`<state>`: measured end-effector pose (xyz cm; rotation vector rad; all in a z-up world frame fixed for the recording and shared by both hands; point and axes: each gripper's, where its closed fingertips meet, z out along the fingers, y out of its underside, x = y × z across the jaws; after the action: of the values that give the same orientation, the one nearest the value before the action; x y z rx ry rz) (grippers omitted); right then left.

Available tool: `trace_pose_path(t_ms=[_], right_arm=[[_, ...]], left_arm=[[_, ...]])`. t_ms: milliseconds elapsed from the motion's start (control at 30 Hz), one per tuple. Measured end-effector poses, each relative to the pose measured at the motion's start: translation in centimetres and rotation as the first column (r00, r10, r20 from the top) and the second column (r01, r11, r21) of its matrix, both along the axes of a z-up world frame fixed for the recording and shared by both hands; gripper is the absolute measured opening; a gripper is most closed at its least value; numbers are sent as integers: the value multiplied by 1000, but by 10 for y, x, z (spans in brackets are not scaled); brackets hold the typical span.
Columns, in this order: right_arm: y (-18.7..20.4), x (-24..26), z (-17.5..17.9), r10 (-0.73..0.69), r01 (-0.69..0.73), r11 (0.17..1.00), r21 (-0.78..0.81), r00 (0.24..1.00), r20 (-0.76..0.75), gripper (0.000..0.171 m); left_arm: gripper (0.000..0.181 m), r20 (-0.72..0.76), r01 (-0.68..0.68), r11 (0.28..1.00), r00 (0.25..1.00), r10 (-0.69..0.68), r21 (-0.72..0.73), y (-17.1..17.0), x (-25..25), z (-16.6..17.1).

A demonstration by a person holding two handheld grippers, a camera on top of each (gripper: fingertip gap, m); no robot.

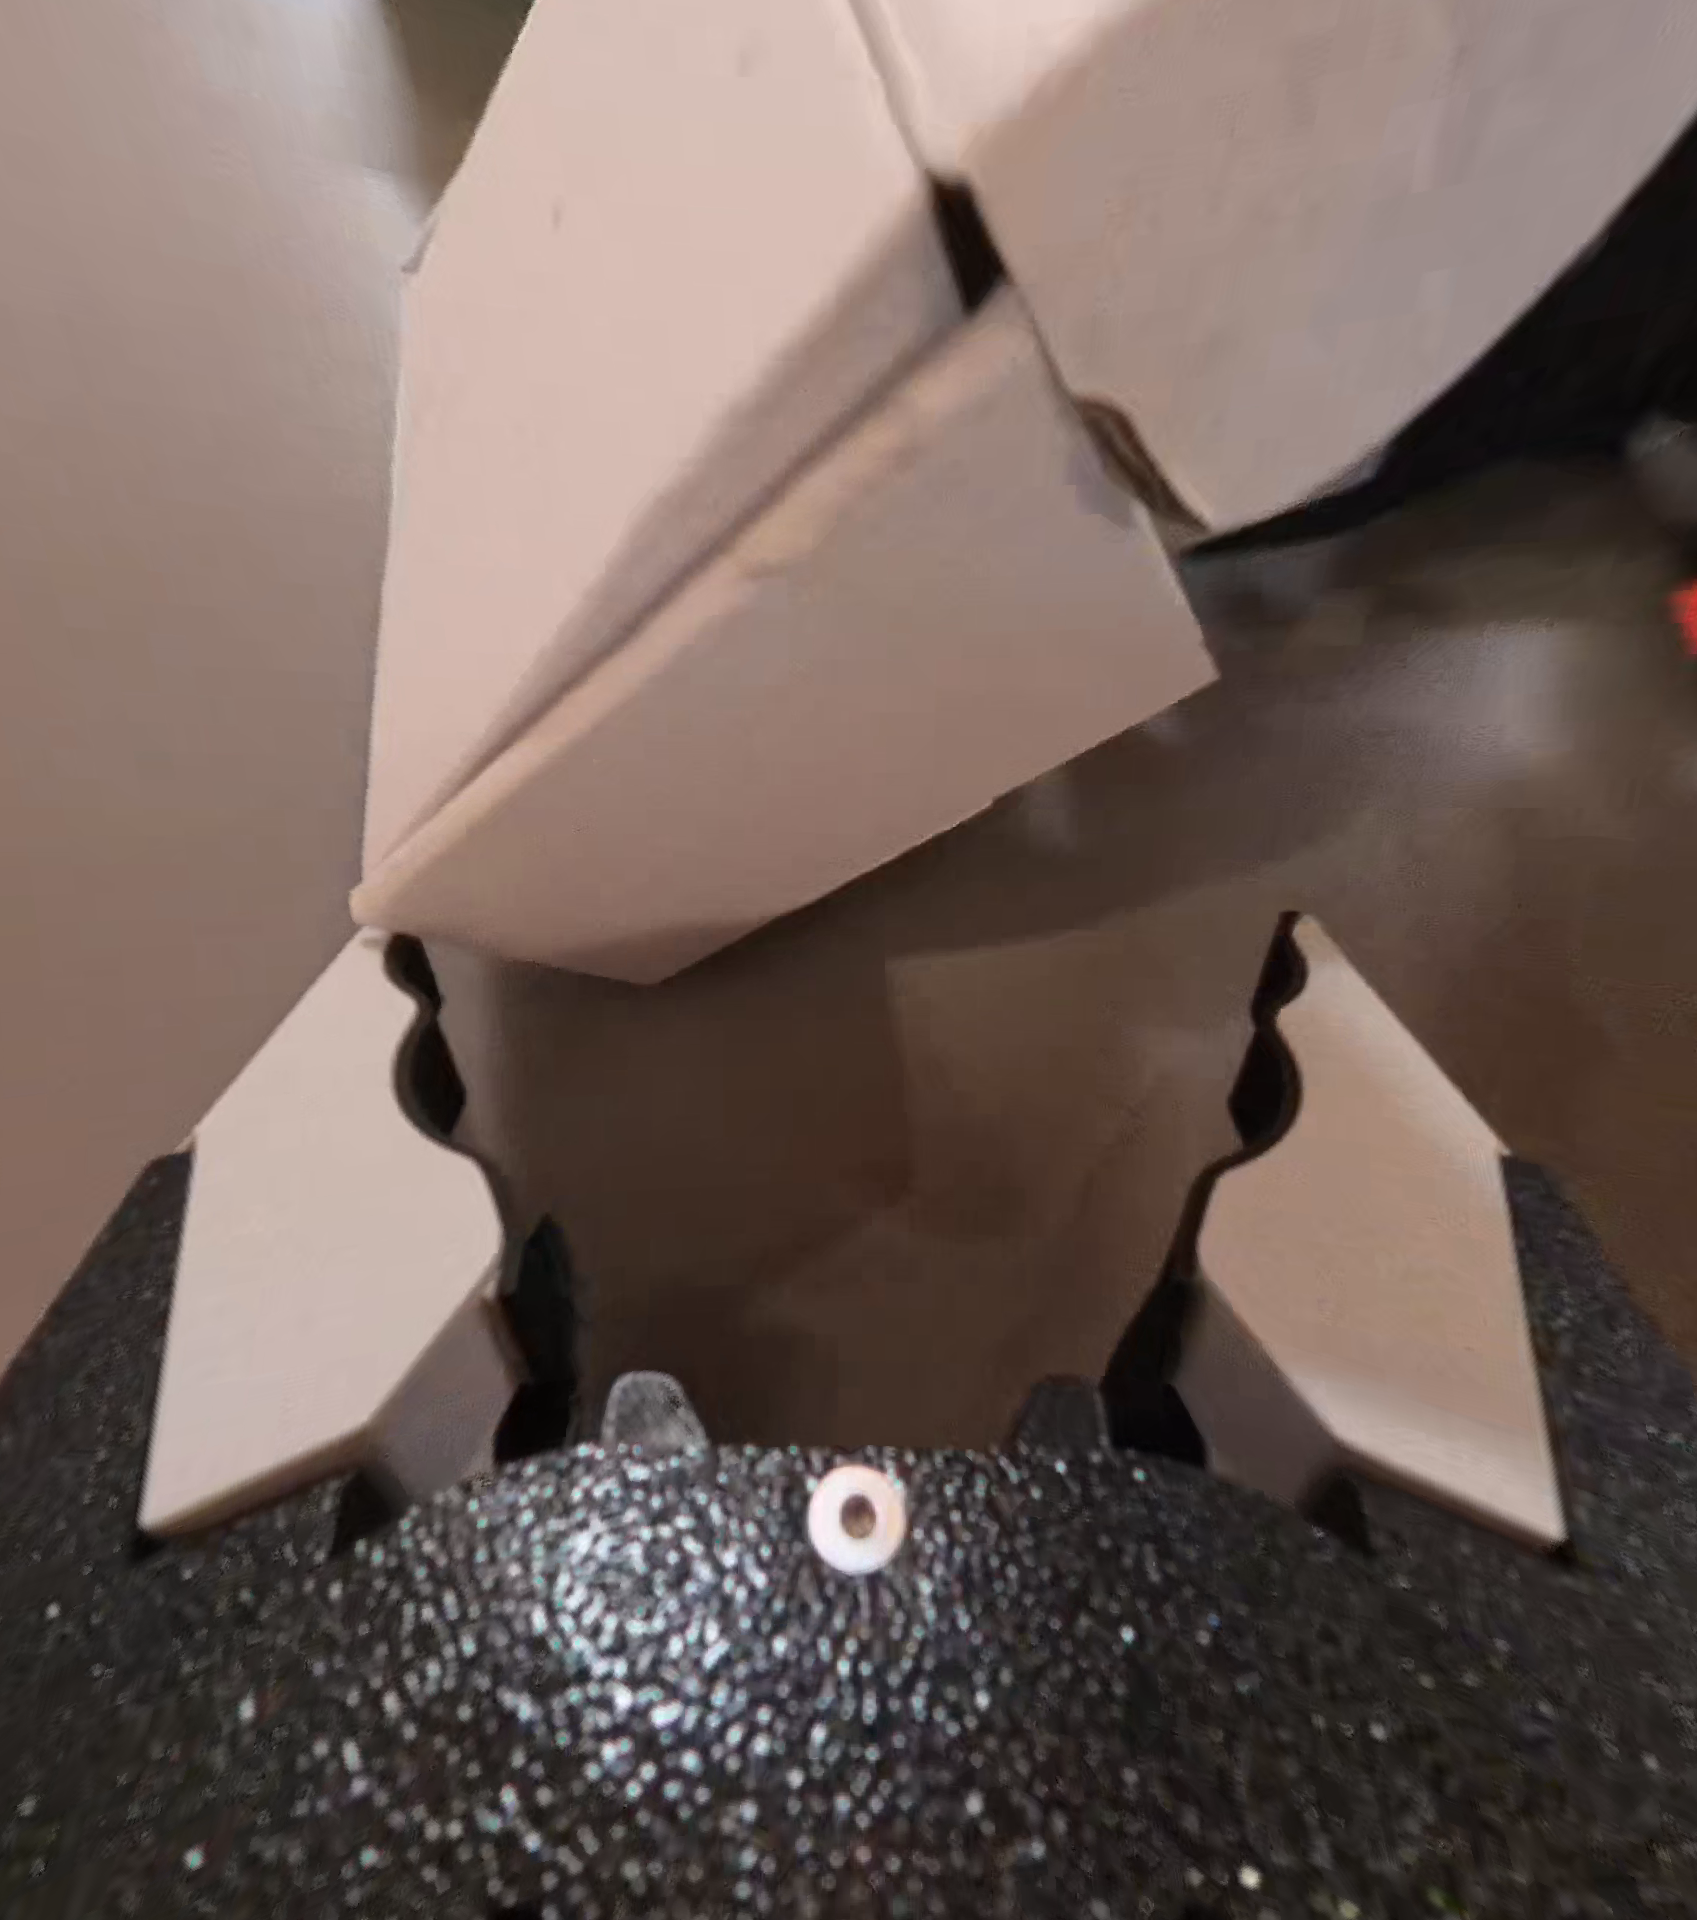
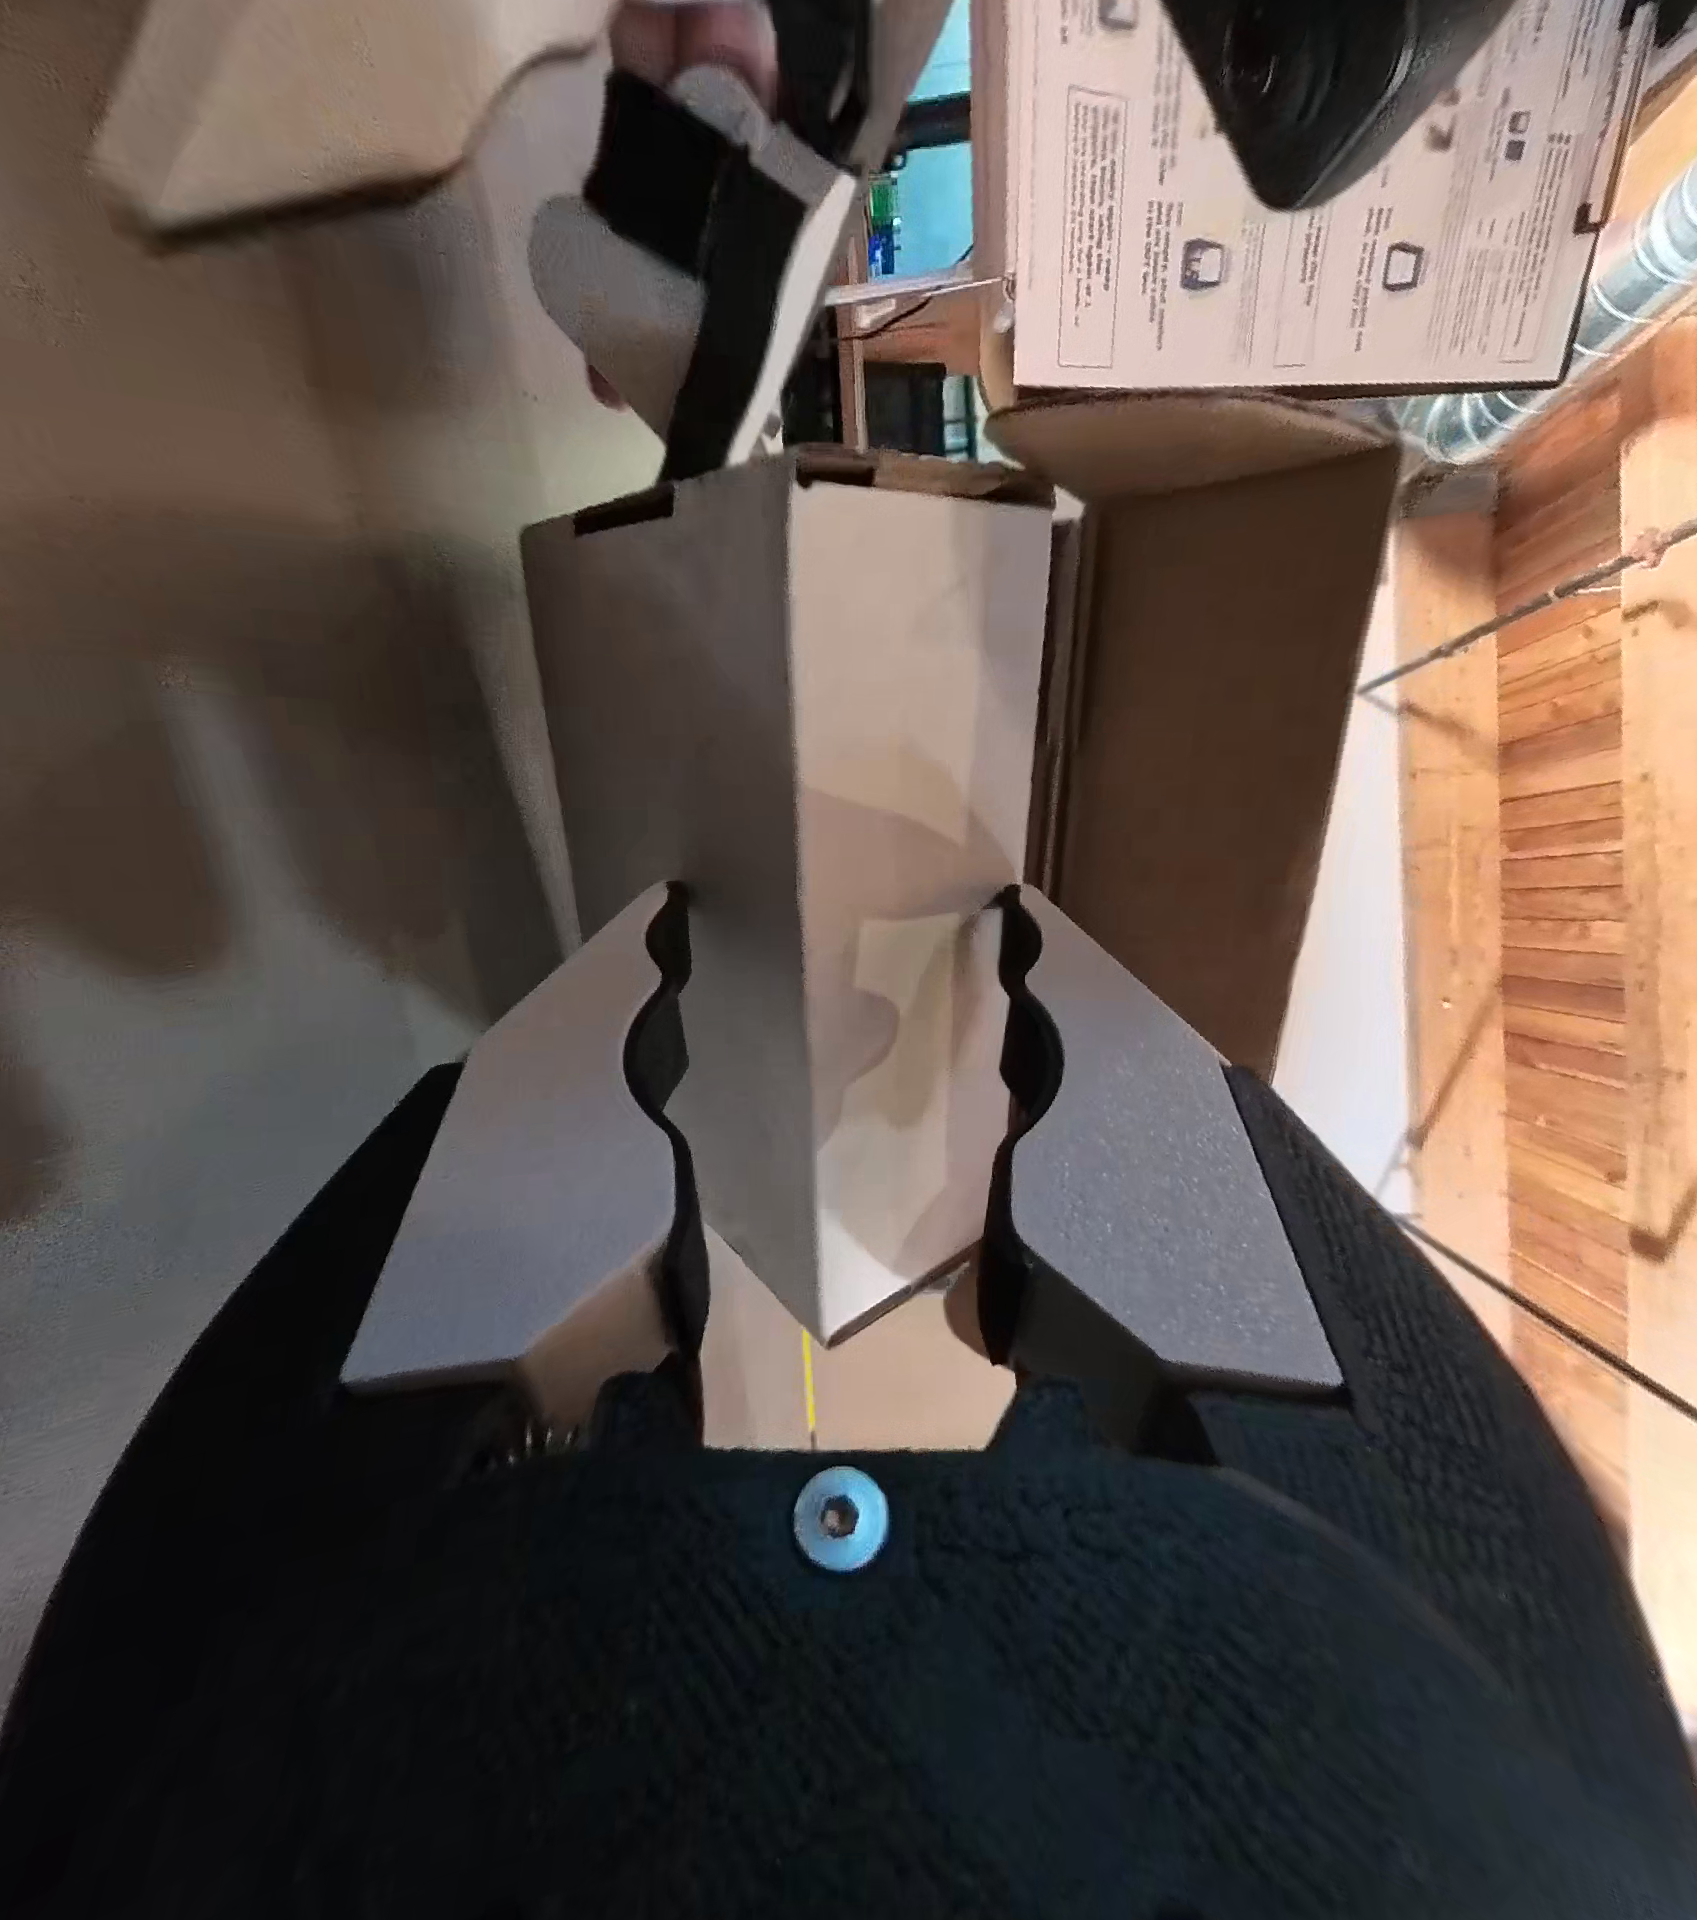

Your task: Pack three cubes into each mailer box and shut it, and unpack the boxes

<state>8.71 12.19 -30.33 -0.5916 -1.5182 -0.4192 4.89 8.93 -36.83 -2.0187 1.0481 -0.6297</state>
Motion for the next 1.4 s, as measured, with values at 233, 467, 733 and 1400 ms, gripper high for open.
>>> trace_pose_path(t_ms=[233,467,733,1400], right_arm=[[0,4,2,18,-19,999,-29,1000,-24,49],[6,9,2,3,-4,1000,-21,1000,-28,35],[0,3,-2,44,-44,999,-7,999,-31,20],[7,-15,99,-84,-170,699,-694,945,-316,31]], left_arm=[[154,-187,-88,918,967,171,387,37,-15,11],[136,-213,-91,860,951,224,501,45,-24,19],[133,-217,-50,761,945,246,647,47,-22,41],[76,-146,-83,868,973,176,489,40,-14,26]])
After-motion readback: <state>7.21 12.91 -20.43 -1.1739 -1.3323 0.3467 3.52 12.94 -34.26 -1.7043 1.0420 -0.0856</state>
